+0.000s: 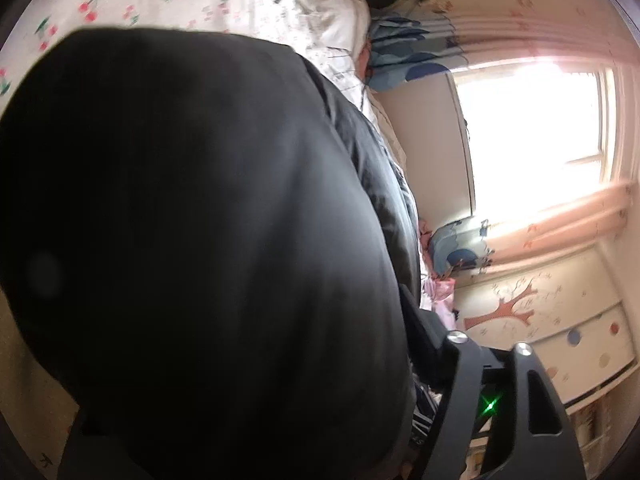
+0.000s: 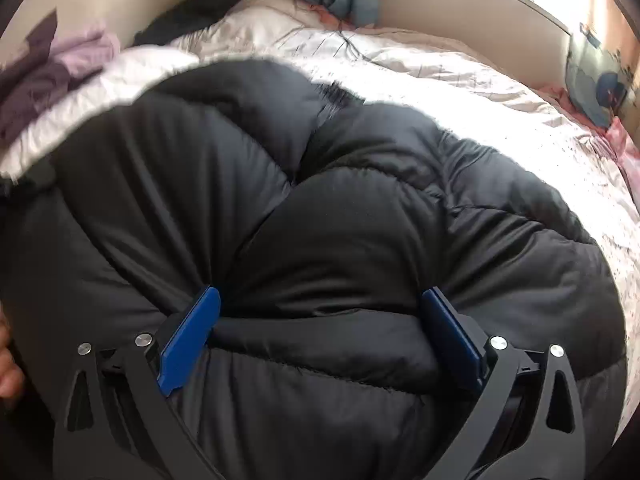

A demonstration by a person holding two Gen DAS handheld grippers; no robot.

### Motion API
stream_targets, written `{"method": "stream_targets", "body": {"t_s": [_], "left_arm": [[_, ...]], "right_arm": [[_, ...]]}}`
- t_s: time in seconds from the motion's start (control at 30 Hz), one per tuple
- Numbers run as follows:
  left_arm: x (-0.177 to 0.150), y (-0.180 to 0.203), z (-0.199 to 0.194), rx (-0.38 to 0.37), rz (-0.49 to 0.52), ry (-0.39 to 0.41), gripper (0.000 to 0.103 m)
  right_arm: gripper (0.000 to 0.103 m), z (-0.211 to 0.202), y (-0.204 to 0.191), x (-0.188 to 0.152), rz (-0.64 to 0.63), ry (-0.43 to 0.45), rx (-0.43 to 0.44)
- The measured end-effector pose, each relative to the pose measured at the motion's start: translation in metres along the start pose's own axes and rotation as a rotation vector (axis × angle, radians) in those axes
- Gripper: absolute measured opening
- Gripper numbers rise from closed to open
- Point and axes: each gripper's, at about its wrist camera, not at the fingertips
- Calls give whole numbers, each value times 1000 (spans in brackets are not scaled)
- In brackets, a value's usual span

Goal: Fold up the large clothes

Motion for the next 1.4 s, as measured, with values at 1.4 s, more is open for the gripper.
{"method": "stream_targets", "body": {"t_s": [1.4], "left_arm": [[-250, 357, 178, 46, 1293, -374, 48]], "right_arm": [[96, -68, 274, -44, 446, 21, 259]]}}
Point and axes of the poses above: each gripper's, at about its wrist camera, not at the fingertips, and z roughly the way its jaws point, y to its right, x to its top, and after that the axes turned 10 degrees about x, right-handed
